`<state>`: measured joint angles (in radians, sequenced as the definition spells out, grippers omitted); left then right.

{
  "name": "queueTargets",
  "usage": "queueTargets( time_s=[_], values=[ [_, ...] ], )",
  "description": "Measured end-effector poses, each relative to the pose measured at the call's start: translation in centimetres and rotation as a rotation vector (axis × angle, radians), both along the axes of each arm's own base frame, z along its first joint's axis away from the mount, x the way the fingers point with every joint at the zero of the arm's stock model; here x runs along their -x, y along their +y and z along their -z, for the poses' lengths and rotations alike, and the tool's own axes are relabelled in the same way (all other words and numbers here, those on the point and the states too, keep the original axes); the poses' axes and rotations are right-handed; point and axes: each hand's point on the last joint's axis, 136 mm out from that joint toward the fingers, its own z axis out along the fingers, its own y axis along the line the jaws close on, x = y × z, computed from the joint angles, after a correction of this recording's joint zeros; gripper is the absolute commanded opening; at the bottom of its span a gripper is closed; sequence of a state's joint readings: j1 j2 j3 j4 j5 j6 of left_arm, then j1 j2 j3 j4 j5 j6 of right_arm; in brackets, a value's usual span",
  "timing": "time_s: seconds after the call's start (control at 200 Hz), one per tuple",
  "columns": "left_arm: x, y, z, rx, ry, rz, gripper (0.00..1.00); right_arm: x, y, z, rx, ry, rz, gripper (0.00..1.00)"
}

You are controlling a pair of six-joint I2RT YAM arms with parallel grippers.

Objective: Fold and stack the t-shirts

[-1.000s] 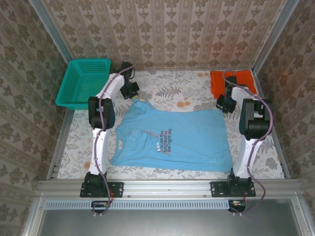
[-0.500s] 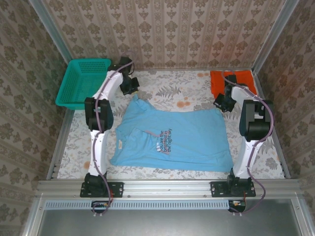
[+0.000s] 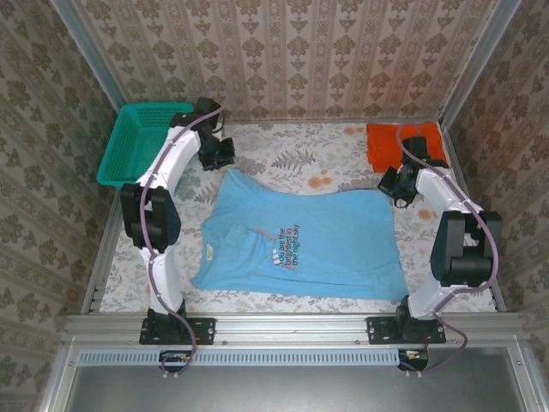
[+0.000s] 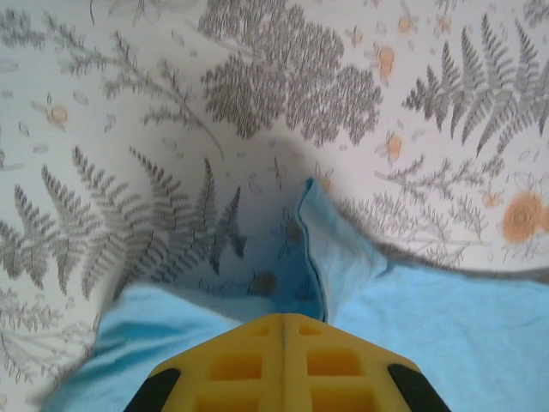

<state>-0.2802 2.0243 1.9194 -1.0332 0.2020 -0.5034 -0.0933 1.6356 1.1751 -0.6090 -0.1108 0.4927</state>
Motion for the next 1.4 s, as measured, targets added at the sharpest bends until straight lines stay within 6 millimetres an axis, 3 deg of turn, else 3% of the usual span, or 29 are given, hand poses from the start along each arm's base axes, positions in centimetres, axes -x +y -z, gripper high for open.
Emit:
queueTargets(
  time_s=[0.36, 0.52, 0.93, 1.1, 1.35, 1.4],
  values=[
    [6.7, 0.7, -1.0, 0.041, 0.042, 0.061, 0.00, 5.7, -0.7, 0.6, -0.043, 0.010, 0.051, 0.00],
    [8.8, 1.3, -1.0, 0.034, 0.039, 0.087, 0.00, 6.7, -1.1, 1.2, -0.063, 0.022, 0.072, 0.00],
    [11.5, 2.9, -1.3, 0.038, 0.033, 0.091, 0.00, 7.7, -1.4, 2.0, -0.088, 0.039, 0.093, 0.00],
    [13.5, 3.6, -0.1, 0.037, 0.069, 0.084, 0.00, 8.5, -1.2, 2.2, -0.094, 0.040, 0.097, 0.00],
    [18.1, 4.6, 3.1, 0.028, 0.174, 0.054, 0.00, 11.1, -1.2, 4.9, -0.141, 0.108, 0.152, 0.00],
    [18.9, 4.9, 3.4, 0.024, 0.185, 0.033, 0.00, 11.9, -1.4, 5.5, -0.153, 0.124, 0.182, 0.04]
  ],
)
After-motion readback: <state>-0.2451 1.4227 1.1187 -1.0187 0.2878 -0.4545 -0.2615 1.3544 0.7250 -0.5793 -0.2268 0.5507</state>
